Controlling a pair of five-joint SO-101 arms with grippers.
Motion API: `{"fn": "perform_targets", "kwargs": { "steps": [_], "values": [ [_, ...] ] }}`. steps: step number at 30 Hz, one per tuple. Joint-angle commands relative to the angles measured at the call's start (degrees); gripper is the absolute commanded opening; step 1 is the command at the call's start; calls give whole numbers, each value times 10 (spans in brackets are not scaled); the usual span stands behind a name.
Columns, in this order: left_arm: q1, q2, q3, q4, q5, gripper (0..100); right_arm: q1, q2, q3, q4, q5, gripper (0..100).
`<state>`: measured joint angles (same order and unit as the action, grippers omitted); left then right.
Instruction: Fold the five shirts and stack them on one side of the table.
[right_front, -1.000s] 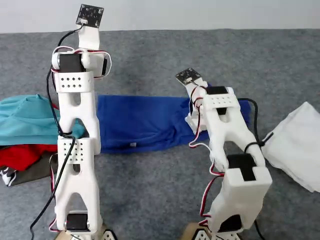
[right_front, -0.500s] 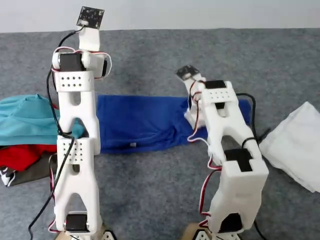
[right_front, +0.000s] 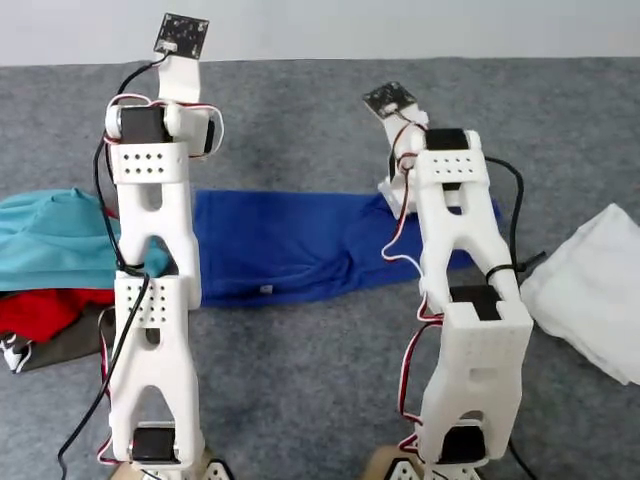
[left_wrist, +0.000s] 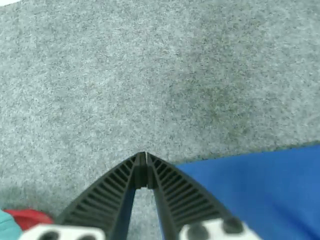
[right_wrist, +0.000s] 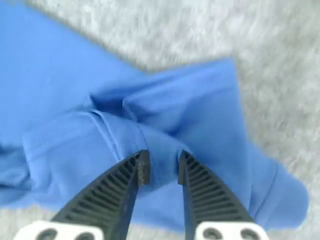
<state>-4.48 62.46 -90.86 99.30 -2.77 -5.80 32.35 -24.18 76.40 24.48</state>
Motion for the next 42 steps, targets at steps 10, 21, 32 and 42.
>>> {"fn": "perform_targets", "kwargs": {
  "steps": [10, 21, 32, 42],
  "values": [
    [6, -7, -2, 11, 6, 6, -3, -52, -30, 131, -1, 101],
    [7, -7, -2, 12, 5, 6, 1, 44, -76, -65, 41, 101],
    [11, -7, -2, 12, 6, 6, 15, 39, -198, 4, 40, 101],
    [12, -7, -2, 12, 6, 6, 11, 87, -207, 104, 40, 101]
  ]
}}
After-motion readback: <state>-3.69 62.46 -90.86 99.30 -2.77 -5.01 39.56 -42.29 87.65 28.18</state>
